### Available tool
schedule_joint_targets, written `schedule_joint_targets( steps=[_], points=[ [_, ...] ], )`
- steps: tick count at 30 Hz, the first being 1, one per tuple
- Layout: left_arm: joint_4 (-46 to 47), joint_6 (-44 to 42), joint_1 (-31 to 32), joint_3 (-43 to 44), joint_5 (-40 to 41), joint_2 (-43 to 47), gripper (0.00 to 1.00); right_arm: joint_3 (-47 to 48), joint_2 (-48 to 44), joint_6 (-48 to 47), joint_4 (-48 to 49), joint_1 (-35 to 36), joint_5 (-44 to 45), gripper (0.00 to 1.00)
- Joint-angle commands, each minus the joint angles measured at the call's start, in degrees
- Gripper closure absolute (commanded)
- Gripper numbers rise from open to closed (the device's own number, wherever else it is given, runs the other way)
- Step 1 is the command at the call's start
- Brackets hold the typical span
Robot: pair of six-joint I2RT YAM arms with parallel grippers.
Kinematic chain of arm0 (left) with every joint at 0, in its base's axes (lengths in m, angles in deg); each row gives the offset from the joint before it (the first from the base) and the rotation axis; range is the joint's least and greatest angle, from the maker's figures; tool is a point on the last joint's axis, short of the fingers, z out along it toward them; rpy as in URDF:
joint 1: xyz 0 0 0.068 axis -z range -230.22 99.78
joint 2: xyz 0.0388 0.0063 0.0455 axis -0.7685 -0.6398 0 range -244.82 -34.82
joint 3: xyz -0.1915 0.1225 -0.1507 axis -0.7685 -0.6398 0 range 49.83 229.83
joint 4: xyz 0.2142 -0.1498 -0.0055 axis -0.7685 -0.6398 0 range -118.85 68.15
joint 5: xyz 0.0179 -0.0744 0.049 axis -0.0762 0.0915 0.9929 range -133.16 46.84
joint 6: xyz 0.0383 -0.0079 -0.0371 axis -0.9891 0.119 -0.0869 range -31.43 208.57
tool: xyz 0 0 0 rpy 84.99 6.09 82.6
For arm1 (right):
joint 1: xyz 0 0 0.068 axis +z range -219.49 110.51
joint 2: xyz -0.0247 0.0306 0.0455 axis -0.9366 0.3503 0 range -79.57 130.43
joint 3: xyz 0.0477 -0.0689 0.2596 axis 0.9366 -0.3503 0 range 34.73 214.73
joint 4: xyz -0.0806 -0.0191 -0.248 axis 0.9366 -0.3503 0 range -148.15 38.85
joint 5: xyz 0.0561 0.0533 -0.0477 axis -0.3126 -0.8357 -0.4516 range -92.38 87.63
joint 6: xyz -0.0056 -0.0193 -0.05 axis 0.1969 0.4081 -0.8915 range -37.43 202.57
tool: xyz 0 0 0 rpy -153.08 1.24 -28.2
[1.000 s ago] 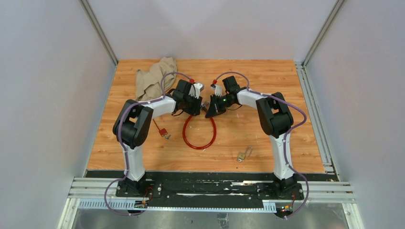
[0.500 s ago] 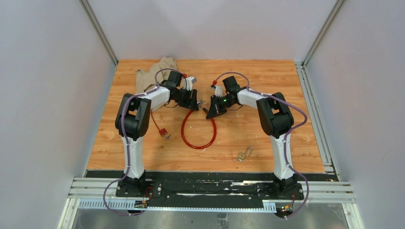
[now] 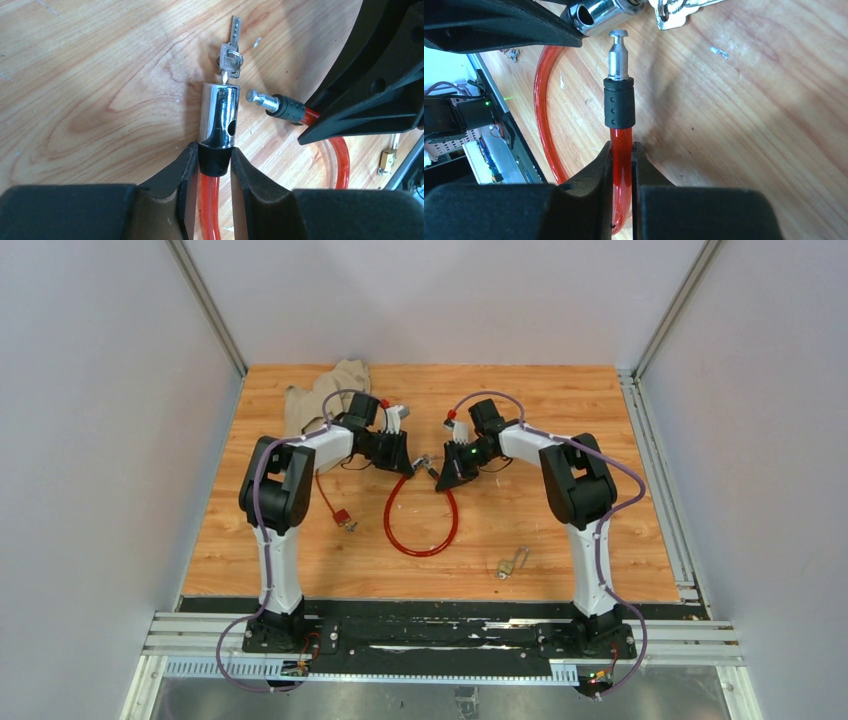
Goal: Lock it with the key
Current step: Lock the lock.
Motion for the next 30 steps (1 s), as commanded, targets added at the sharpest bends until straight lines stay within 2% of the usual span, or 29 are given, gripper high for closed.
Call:
schedule_joint_targets(
  steps=[1, 6, 14, 18, 30],
  points=[
    [0.4, -0.1, 0.2, -3.7, 5.0, 1.8, 0.99, 3.0, -2.0, -1.0, -3.6, -0.7, -2.4, 0.99],
    [3.4, -2.0, 2.1, -7.0, 14.2, 7.0, 1.0, 4.9, -2.2, -0.3, -5.0, -0.5, -3.6, 0.99],
    [12.3, -8.3, 10.8, -14.9, 34.4, 15.6, 1.0, 9.5, 0.8, 3.7, -7.3, 0.3, -7.1, 0.99],
    [16.6, -9.8, 11.9, -17.4, 36.5, 16.5, 1.0, 9.3, 1.9, 5.1, -7.2, 1.1, -7.1, 0.99],
    [20.1, -10.3, 12.0, -19.3, 37.3, 17.1, 1.0, 6.2, 2.1, 4.9, -6.4, 2.5, -9.3, 0.99]
  ],
)
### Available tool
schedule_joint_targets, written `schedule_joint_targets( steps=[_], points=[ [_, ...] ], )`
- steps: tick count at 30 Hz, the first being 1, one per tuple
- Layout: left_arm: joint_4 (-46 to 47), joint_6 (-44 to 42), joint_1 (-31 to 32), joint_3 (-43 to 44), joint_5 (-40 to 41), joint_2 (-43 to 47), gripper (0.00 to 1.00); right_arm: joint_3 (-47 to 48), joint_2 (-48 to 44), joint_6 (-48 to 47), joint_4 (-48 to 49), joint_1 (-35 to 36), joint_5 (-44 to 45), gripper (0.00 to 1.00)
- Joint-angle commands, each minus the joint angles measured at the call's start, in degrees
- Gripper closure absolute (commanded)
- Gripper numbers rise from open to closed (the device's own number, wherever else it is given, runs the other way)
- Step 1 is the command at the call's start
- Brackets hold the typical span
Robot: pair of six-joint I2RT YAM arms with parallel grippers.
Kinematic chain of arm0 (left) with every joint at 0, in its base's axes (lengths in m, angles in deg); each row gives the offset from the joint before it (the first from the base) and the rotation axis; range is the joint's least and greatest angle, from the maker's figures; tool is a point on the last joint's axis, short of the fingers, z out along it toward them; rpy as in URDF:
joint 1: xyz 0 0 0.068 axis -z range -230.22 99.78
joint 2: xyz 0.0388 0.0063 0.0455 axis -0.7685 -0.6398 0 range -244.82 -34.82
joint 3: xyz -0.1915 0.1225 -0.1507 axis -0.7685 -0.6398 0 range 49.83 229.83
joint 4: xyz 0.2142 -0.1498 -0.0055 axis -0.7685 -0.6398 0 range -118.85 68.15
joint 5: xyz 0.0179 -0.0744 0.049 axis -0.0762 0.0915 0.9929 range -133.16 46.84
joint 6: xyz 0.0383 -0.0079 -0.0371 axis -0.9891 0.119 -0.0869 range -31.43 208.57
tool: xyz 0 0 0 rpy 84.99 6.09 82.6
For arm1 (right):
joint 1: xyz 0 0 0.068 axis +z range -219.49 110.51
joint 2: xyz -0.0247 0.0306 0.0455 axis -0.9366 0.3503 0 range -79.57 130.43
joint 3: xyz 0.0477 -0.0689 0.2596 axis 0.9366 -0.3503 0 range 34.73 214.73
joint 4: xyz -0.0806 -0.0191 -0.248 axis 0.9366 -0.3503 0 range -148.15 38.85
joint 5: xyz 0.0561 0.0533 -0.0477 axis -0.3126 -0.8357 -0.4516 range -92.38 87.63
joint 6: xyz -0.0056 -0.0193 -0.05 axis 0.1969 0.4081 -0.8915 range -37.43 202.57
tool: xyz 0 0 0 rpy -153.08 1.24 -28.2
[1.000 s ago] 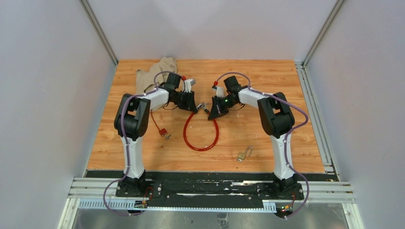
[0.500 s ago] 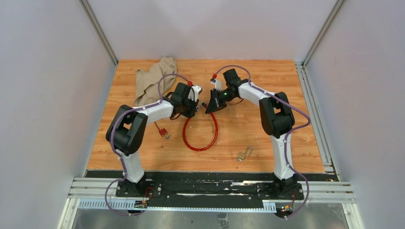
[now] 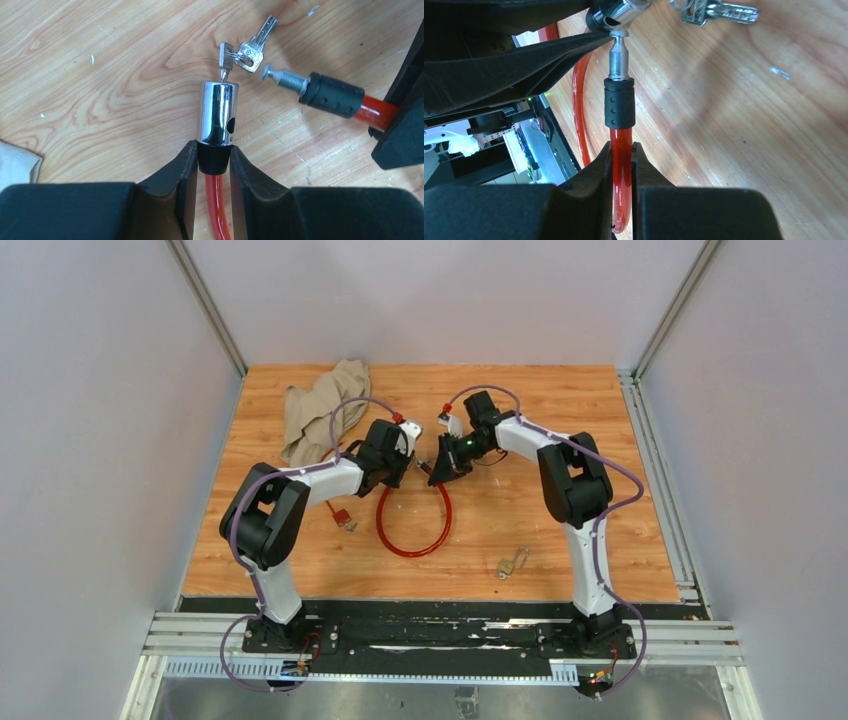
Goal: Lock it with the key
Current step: Lock the lock.
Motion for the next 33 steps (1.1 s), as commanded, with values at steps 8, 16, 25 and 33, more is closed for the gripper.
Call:
schedule_joint_targets(
  steps=[8, 16, 25, 33],
  points=[
    [7.0, -0.5, 0.3, -1.8, 0.9, 2.4, 1.0, 0.4, 2.4, 0.9, -0.7, 3.5, -4.1, 0.99],
    [8.0, -0.1, 0.4, -2.3, 0.4, 2.1, 1.0, 2.8, 4.5, 1.4, -1.6, 4.2, -3.3, 0.99],
    [8.5, -0.2, 0.6, -2.6, 0.1, 2.0, 1.0, 5.0, 5.8, 1.8, -1.9, 4.4, -4.0, 0.99],
    [8.3, 0.0, 0.6, -2.5, -0.1, 1.3, 1.0, 3.7, 4.6, 1.3, -1.3, 4.5, -5.1, 0.99]
  ],
)
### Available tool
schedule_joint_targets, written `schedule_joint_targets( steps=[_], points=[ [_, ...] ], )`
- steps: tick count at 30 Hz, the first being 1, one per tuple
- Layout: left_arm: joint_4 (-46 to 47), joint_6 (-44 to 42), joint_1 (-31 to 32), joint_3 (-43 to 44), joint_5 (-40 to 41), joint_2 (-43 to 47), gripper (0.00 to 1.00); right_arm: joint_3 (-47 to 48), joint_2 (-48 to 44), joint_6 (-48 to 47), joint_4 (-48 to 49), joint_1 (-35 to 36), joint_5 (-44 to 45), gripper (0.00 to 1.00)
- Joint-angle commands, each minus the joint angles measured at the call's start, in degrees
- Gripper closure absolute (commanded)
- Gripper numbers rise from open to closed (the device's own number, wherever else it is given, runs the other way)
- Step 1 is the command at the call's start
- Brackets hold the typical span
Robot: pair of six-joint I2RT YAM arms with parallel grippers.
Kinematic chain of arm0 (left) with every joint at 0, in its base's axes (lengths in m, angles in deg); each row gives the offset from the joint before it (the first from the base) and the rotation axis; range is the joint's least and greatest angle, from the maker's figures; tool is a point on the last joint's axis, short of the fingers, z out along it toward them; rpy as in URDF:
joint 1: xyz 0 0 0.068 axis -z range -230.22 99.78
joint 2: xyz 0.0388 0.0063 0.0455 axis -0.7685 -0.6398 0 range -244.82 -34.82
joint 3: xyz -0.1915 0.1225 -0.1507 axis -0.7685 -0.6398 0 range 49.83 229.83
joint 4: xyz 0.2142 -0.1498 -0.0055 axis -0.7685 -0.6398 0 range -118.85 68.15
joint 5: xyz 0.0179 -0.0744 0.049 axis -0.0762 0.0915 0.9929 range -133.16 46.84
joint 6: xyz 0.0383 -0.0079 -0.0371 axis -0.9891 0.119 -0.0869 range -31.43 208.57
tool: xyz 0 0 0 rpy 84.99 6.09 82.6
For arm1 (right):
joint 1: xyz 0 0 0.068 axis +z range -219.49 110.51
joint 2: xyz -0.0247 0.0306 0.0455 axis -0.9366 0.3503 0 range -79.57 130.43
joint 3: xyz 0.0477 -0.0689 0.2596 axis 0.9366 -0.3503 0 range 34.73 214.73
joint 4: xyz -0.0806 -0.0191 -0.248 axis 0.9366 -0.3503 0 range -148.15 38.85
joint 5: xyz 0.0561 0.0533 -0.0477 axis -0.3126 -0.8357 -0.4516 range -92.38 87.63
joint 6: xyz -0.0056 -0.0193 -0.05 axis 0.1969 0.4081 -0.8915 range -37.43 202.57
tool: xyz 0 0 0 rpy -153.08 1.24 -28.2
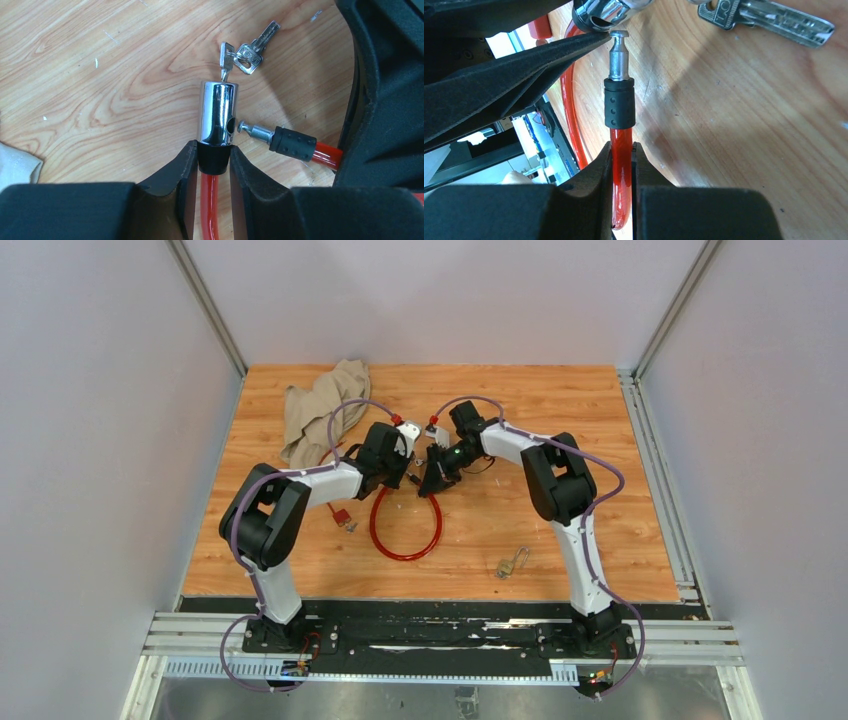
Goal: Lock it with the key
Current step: Lock the lock.
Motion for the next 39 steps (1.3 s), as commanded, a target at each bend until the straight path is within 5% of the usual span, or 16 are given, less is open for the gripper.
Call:
schedule_joint_targets(
  steps=[1, 39],
  points=[
    [3.3, 0.1, 0.6, 0.0, -0.7, 1.2, 1.0, 0.7, -1.0, 0.2, -0.7, 1.2, -3.1, 0.99],
    [3.4, 0.3, 0.6, -0.2, -1.0, 1.2, 1.0, -1.3, -2.7, 2.7, 3.6, -0.2, -1.8, 0.99]
  ],
)
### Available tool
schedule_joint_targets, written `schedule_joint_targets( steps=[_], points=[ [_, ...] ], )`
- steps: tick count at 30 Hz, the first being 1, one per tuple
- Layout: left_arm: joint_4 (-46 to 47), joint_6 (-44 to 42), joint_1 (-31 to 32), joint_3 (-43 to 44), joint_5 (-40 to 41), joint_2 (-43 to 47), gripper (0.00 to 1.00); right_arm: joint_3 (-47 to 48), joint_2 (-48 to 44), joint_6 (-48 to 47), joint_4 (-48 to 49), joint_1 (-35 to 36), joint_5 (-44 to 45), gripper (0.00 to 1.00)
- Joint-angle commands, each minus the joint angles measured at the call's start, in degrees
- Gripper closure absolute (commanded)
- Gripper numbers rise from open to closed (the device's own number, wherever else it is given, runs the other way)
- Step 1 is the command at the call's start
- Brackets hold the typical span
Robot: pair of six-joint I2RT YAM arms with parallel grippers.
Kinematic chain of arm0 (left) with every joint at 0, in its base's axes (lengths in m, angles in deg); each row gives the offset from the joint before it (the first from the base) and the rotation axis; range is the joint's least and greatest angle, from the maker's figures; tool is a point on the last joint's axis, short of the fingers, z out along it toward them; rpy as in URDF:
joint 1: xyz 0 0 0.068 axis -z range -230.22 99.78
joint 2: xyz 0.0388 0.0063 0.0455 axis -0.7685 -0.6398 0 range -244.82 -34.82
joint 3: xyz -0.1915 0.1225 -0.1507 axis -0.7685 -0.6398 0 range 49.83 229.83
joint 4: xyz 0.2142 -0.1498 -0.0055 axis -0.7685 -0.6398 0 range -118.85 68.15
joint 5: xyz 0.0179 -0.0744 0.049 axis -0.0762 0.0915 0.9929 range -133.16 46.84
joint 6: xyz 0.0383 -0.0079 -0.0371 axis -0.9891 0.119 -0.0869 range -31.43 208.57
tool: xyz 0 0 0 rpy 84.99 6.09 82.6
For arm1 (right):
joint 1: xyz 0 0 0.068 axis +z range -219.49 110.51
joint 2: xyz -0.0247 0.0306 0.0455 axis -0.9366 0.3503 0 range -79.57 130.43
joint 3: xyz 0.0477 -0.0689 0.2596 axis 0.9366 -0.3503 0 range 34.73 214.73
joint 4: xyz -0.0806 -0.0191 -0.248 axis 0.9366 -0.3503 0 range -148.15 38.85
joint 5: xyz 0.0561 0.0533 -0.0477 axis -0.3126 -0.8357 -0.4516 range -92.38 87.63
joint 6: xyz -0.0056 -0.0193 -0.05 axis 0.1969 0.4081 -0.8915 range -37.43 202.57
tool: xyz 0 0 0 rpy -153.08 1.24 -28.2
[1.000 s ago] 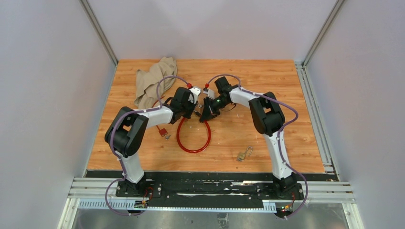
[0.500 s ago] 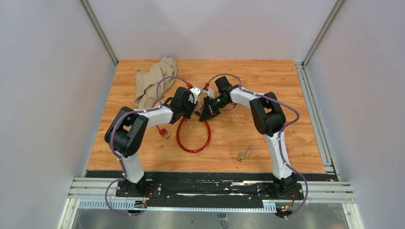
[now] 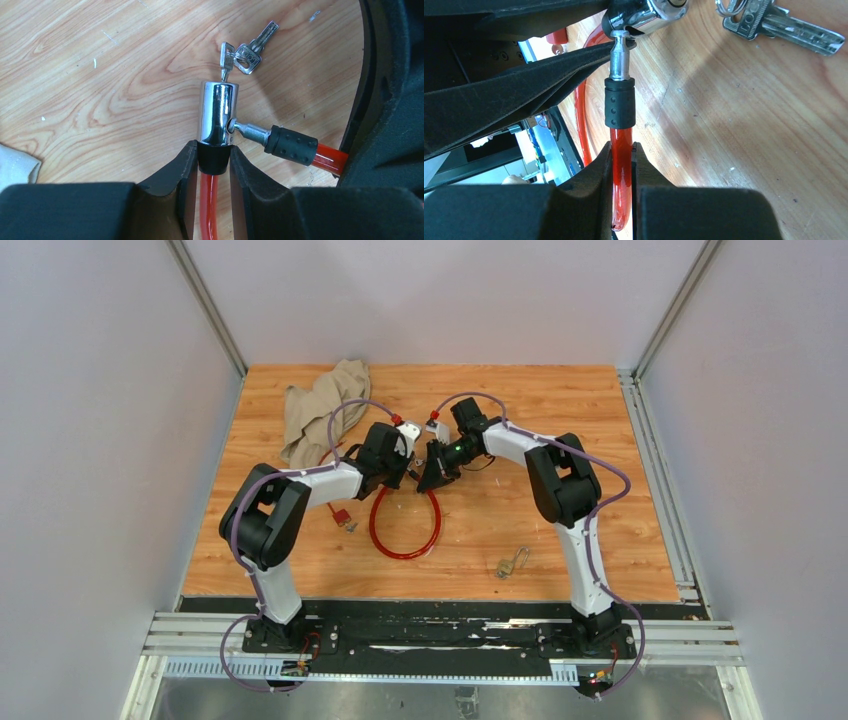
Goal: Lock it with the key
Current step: Lock the lock.
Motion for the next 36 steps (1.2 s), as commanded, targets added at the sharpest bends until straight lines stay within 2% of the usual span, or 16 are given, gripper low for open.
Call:
schedule_joint_targets(
  steps=[1, 21, 36],
  points=[
    [3.4, 0.1, 0.6, -0.2, -0.8, 1.2, 1.0, 0.3, -0.3, 0.8, 0.1, -0.2, -1.3, 0.99],
    [3.5, 0.3, 0.6, -0.3, -1.0, 1.6, 1.0, 0.5, 2.4, -0.2, -1.1, -0.4, -0.3, 0.99],
    [4.7, -3.9, 1.5, -0.9, -2.1, 1.4, 1.0, 6.4, 5.3, 1.1, -4.7, -0.3, -1.8, 0.99]
  ],
)
